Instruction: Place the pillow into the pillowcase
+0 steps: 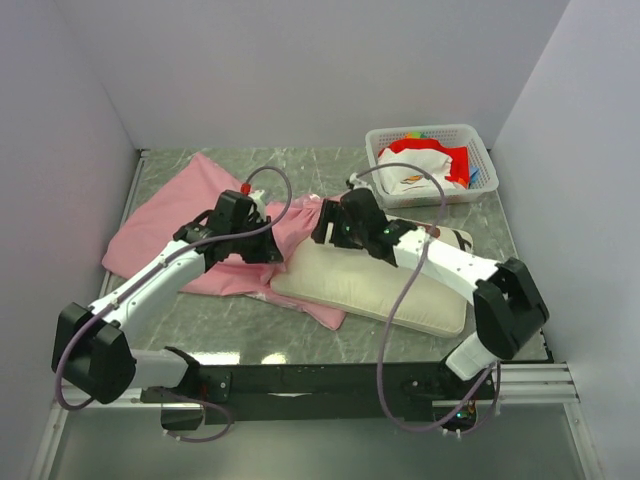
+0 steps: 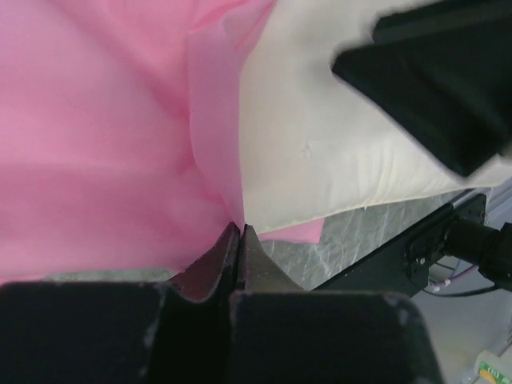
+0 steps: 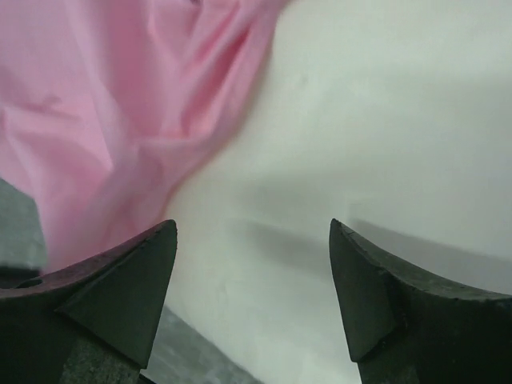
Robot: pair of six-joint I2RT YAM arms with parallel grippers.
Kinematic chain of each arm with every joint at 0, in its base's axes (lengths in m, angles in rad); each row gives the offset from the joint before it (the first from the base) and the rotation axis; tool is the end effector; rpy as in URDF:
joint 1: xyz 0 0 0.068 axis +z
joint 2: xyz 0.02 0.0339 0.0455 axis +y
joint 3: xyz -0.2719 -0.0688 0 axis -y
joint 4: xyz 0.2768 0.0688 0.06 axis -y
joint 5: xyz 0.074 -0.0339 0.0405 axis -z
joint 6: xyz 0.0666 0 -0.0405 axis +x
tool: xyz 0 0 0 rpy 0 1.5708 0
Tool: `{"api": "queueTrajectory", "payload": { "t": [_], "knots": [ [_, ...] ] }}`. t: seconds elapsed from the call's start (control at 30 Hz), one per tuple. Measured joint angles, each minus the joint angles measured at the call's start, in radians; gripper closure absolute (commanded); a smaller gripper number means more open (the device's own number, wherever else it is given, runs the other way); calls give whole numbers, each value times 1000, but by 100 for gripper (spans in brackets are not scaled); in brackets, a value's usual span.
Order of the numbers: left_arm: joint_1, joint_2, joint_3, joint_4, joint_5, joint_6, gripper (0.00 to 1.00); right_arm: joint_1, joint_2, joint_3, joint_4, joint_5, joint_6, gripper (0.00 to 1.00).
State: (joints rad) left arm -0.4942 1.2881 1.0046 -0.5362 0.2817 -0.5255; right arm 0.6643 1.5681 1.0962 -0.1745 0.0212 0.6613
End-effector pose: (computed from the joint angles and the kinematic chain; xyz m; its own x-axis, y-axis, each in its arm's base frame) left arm 0.2737 -0.1685 0.2539 -0.8690 -0.0791 -0.4884 0.2158 0.8276 -0.5181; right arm 0.3200 0.2488 0.2283 -0.7446 0.1968 -0.6378 -0.1847 0.8575 0.4802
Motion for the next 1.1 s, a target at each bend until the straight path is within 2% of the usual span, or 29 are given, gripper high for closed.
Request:
{"api": "queueTrajectory", "payload": {
  "t": [0.2,0.37,0.4,0.43,0.47,0.5,0.57,0.6,0.67,0.7,0.77,0.93,1.0,1.03,1.07,1.1],
  "knots": [
    [3,22,0,19,-45,-29,90,126,-95,-62,-62,131,-70,10],
    [11,33,0,42,-63,-45,85,242,-29,-44,-63,169,-102,11],
    [12,36,0,45,-65,-46,77,254,8,-32,-60,171,-107,16],
    [13,37,0,46,-68,-46,75,258,42,-21,-57,174,-110,23],
    [13,37,0,45,-72,-45,71,260,89,-4,-58,180,-116,43],
    [13,37,0,46,-80,-46,58,260,126,12,-63,187,-124,62],
    [13,33,-9,55,-98,-50,45,259,180,43,-74,203,-135,84],
    [13,28,-18,59,-108,-48,28,258,189,51,-71,204,-133,89],
    [13,5,-56,60,-154,-69,16,258,186,55,-62,203,-129,99],
    [13,-12,-77,60,-180,-77,14,257,185,56,-58,201,-127,100],
    [13,-52,-119,53,-237,-100,12,255,185,56,-56,197,-128,100],
    [13,-214,-224,43,-381,-171,28,251,185,56,-56,183,-127,100],
    [11,-276,-261,52,-410,-188,41,249,185,57,-56,178,-126,100],
    [5,-304,-281,56,-424,-199,45,248,185,57,-56,174,-124,100],
    [-7,-328,-303,63,-439,-206,57,246,185,57,-56,171,-122,100],
    [-19,-349,-324,67,-447,-215,61,245,185,57,-56,167,-120,100]
  ]
}}
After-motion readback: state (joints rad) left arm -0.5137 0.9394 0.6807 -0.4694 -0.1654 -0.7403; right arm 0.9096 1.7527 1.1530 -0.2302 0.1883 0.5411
